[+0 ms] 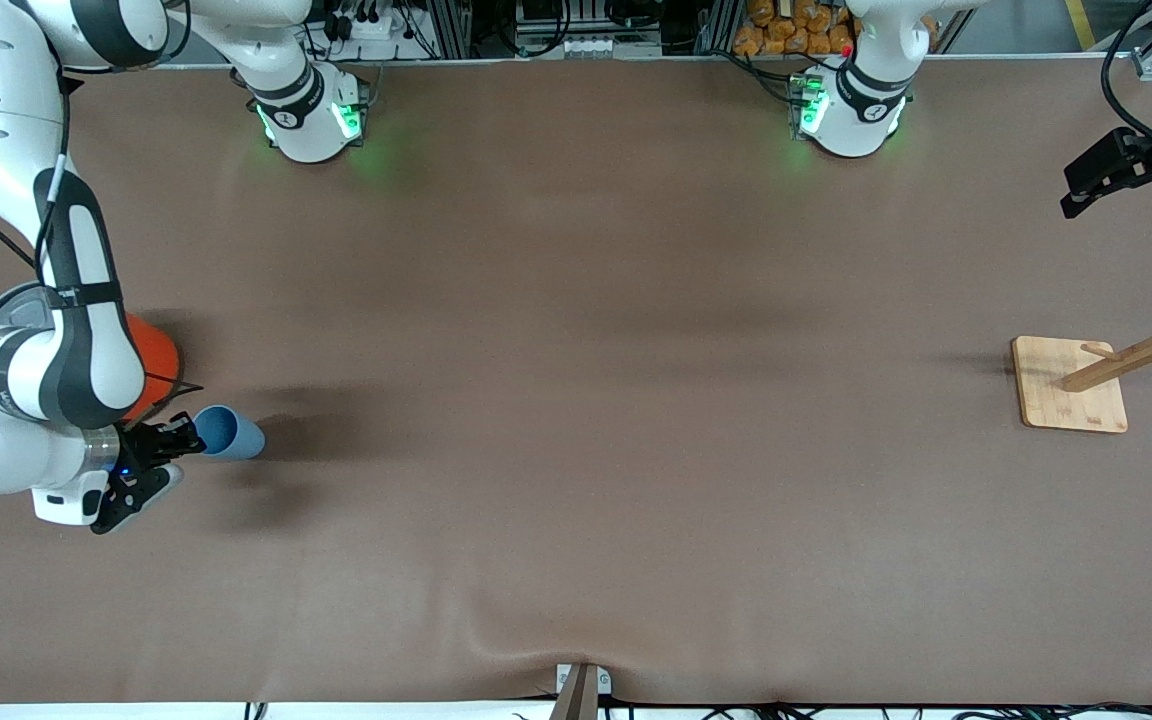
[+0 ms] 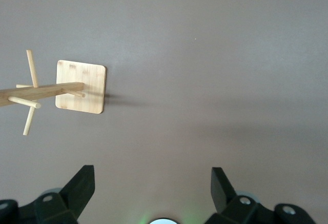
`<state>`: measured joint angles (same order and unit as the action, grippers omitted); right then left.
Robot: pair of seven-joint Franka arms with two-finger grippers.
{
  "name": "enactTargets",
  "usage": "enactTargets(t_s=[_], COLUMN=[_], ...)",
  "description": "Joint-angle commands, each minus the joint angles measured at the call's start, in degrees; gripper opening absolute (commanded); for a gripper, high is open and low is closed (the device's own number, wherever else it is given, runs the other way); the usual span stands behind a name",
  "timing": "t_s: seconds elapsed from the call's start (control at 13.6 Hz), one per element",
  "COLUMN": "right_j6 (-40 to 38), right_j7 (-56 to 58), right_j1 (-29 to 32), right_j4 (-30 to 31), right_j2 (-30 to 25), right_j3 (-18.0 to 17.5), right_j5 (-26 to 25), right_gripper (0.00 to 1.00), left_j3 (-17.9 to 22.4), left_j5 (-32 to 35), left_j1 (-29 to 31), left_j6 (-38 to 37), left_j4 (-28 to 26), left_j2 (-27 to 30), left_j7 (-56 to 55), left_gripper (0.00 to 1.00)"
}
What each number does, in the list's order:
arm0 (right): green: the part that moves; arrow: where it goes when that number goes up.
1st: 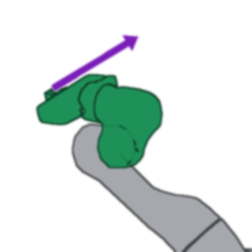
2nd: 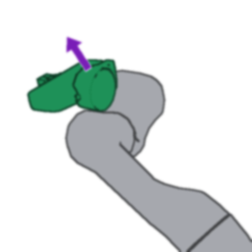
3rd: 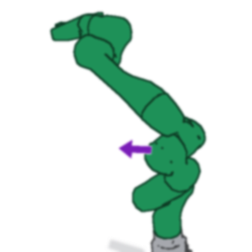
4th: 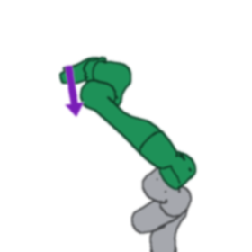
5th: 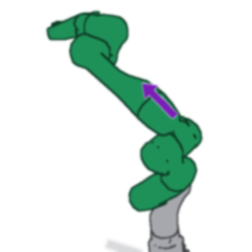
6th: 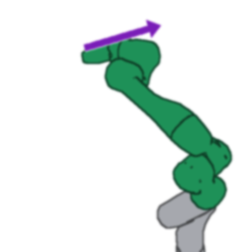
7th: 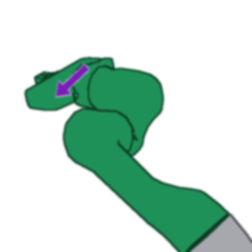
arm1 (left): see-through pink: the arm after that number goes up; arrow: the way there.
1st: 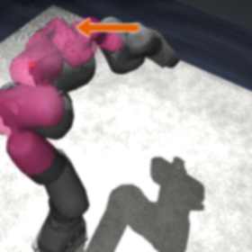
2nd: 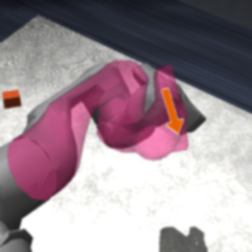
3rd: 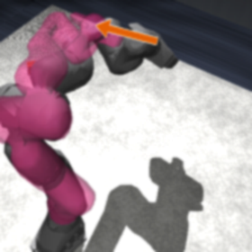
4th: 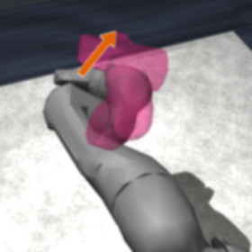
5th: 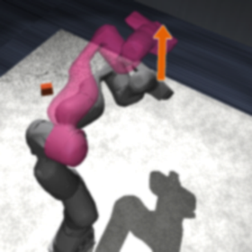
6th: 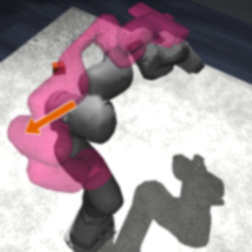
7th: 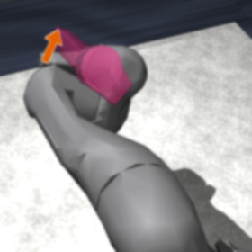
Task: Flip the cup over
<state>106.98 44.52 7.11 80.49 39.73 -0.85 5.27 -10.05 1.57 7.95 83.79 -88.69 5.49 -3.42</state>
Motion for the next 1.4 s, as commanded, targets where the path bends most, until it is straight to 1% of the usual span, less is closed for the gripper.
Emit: enactTargets(t_s=[0.0,0.29,0.44,0.66,0.88,1.03,1.32], right_j6=[2.26,4.01,6.99,14.28,18.16,20.53,19.23], right_j7=[1.10,1.01,1.01,1.10,1.88,4.77,5.05], right_j1=[0.45,0.36,0.27,0.19,-0.95,-1.31,-1.66], right_j4=[0.10,0.10,-0.07,0.10,-0.34,-0.51,-0.17], right_j2=[0.61,0.70,0.61,0.70,0.61,0.35,-0.18], right_j3=[-0.29,-0.29,-0.29,-0.21,-0.21,-0.21,-0.21], right_j5=[0.53,0.62,0.97,0.97,0.53,0.53,0.71], right_gripper=[0.00,0.00,0.00,0.00,0.00,0.00,0.00], left_j3=[-0.23,-0.32,-0.32,-0.32,-0.32,-0.32,-0.32], left_j5=[0.01,0.01,0.01,0.01,0.01,0.01,0.01], left_j1=[1.89,1.81,1.81,1.72,1.81,1.81,1.81], left_j6=[-0.64,-0.64,-0.64,-0.64,-0.64,-0.64,-0.55], left_j4=[1.42,1.33,1.24,1.24,1.33,1.24,1.33], left_j2=[-0.65,-0.65,-0.65,-0.65,-0.65,-0.65,-0.65], left_j7=[2.71,2.80,2.80,2.80,2.98,2.98,2.98], left_gripper=[1.00,1.00,1.00,1.00,1.00,1.00,1.00])
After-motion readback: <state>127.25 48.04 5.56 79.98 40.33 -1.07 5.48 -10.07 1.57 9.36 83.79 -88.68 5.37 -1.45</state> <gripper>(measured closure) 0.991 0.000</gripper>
